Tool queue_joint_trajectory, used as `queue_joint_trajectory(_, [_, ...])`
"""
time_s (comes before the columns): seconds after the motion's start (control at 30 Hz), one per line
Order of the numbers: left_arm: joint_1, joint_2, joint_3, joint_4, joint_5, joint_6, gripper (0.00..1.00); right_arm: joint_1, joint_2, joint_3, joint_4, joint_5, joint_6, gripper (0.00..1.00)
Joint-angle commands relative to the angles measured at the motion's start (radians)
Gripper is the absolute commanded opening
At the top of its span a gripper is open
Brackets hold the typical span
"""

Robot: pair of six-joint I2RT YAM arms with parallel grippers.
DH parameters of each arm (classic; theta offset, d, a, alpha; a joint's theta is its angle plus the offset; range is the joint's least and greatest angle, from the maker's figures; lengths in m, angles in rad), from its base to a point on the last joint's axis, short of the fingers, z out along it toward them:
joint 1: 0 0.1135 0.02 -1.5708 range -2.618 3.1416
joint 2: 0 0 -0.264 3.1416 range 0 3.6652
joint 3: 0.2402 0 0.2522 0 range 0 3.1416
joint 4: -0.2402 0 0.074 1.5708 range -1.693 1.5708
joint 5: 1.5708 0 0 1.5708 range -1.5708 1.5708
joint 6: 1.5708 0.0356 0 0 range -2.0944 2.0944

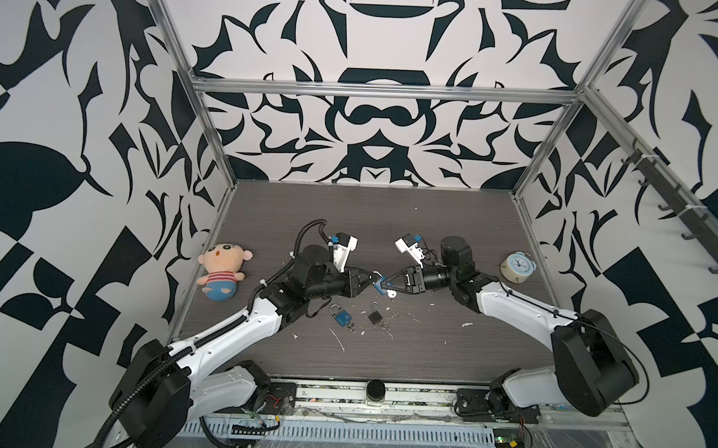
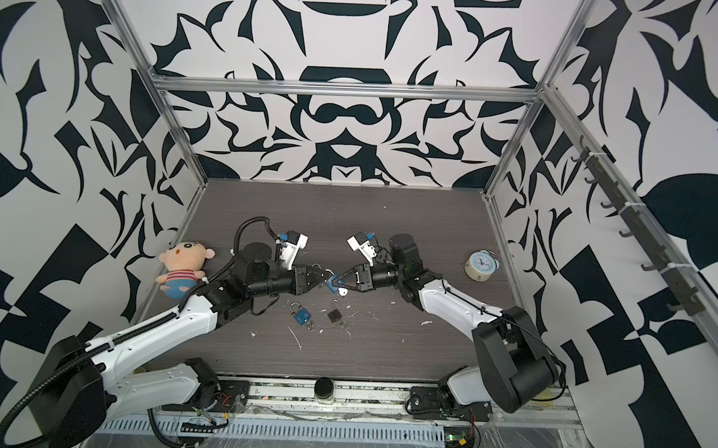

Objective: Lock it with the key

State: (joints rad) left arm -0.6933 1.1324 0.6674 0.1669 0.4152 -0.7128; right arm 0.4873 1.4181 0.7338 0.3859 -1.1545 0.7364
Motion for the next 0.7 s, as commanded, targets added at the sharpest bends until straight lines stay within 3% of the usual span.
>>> queue_joint_trajectory(0.0, [-0.034,-0.015,0.031,-0.023,0.246,0.059,0.00,0.004,-0.016,0.050,0.162,0.203,0.060,0.00])
queue_joint_trajectory(0.13, [-0.005,-0.027,0.030,-0.009,0.228,0.049,0.00,0.005,-0.017,0.045,0.168,0.197,0.067,0.04])
queue_joint_trajectory(0.2, [0.012,-0.039,0.023,-0.004,0.202,0.041,0.00,0.005,-0.023,0.035,0.185,0.203,0.072,0.26])
queue_joint_trajectory(0.33, [0.038,-0.063,0.019,0.000,0.164,0.042,0.00,-0.010,-0.051,0.008,0.208,0.229,0.085,0.50])
queue_joint_trajectory(0.67, [0.086,-0.047,0.084,-0.062,0.141,0.037,0.00,-0.058,-0.130,-0.047,0.210,0.185,0.109,0.52])
